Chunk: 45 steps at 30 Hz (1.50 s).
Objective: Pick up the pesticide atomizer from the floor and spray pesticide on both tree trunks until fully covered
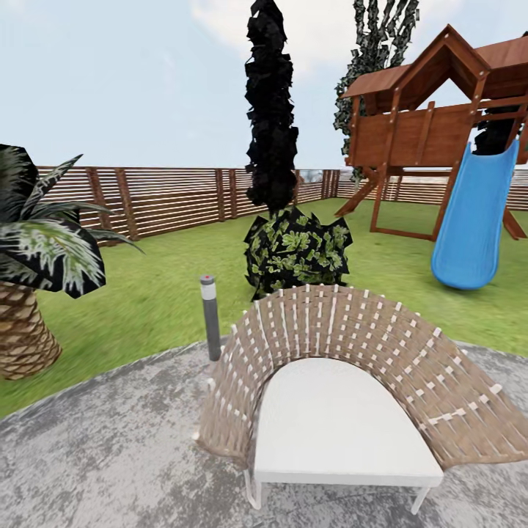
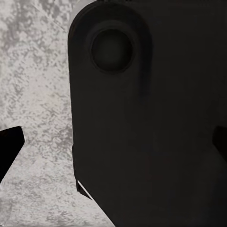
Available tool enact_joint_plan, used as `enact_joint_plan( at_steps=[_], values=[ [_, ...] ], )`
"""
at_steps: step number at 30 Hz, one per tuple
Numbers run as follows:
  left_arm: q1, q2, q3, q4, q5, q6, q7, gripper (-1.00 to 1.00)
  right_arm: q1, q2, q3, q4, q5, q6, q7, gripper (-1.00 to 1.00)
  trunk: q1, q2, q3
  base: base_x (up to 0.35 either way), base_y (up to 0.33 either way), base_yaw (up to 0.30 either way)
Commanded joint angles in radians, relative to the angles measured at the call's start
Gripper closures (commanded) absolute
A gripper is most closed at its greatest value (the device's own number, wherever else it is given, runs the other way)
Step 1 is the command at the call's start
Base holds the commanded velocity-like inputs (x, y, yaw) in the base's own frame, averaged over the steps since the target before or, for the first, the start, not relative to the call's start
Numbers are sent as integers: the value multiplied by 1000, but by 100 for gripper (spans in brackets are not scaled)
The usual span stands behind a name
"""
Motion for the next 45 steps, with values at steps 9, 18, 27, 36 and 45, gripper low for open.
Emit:
enact_joint_plan(
  at_steps=[9, 18, 27, 36, 45],
  values=[
    [-2, 0, 0, -1, 2, 2, 1, -100, 0, -1, 0, -2, 0, 1, 0, -100, 0, -1, -1, 0, 313, 0],
    [-2, 0, 0, -5, 3, 3, 2, -100, 0, -4, 0, -33, 1, 3, 0, -100, 0, -1, -1, 0, 313, 0],
    [-2, 0, 0, -5, 2, 3, 2, -100, 0, -5, 1, -42, 1, 3, 0, -100, 0, -1, -1, 0, 313, -100],
    [-2, 0, 0, -5, 3, 1, 2, -100, 0, -5, 0, -43, 0, 4, 0, -100, 0, -1, -1, 0, 313, -257],
    [-2, 1, 0, -5, 3, 1, 2, -100, 0, -5, -1, -43, 0, 4, 0, -100, 0, -1, -1, -32, 309, -263]
  ],
)
